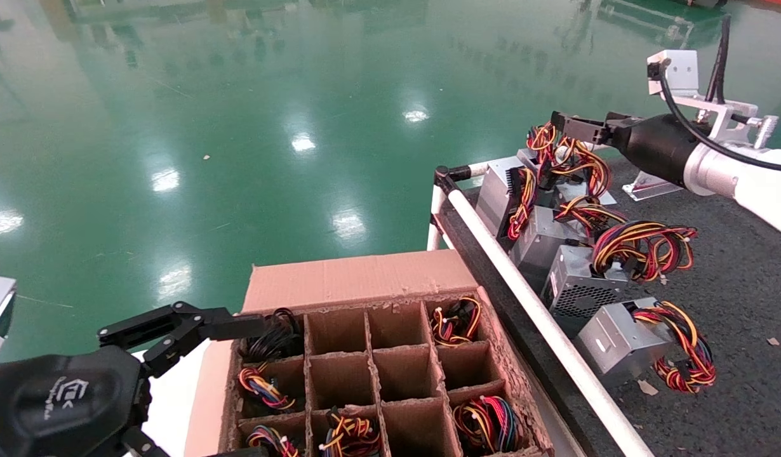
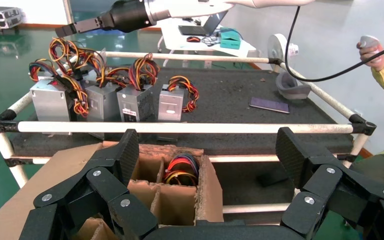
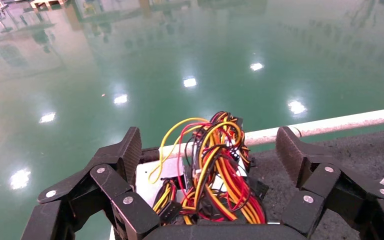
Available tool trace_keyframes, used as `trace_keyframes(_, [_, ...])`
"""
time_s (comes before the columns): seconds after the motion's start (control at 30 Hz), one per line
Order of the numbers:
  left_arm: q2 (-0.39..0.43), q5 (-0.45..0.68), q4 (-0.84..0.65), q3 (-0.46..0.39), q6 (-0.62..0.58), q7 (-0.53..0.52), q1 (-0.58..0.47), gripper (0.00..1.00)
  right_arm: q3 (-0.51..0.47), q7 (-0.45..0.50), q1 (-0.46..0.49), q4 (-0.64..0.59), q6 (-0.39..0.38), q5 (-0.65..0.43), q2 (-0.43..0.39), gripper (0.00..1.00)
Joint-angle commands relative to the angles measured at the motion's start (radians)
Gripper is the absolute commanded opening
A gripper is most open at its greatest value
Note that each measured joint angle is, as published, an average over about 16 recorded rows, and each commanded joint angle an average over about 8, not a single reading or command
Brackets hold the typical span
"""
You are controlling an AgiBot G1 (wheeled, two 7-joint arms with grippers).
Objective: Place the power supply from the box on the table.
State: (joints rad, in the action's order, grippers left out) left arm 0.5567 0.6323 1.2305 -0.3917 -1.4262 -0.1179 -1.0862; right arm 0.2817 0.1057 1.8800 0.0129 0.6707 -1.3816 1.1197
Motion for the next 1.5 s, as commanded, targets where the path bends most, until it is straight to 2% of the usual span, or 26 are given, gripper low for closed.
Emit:
trace_keyframes(0.03, [0.0,0.0,0.0,0.0,0.0,0.0,0.0,1.0,0.001,0.001,0.002,0.0,0.003,-0.001,-0.001,1.0])
trace_keyframes(0.2, [0.0,0.0,0.0,0.0,0.0,0.0,0.0,1.0,0.0,0.001,-0.004,0.008,0.007,0.004,-0.004,1.0])
trace_keyframes(0.37, [0.0,0.0,0.0,0.0,0.0,0.0,0.0,1.0,0.001,0.005,-0.044,0.072,0.048,0.036,-0.029,1.0])
trace_keyframes(1.5, [0.0,0.0,0.0,0.0,0.0,0.0,0.0,1.0,-0.001,0.051,-0.5,0.791,0.513,0.405,-0.316,1.0])
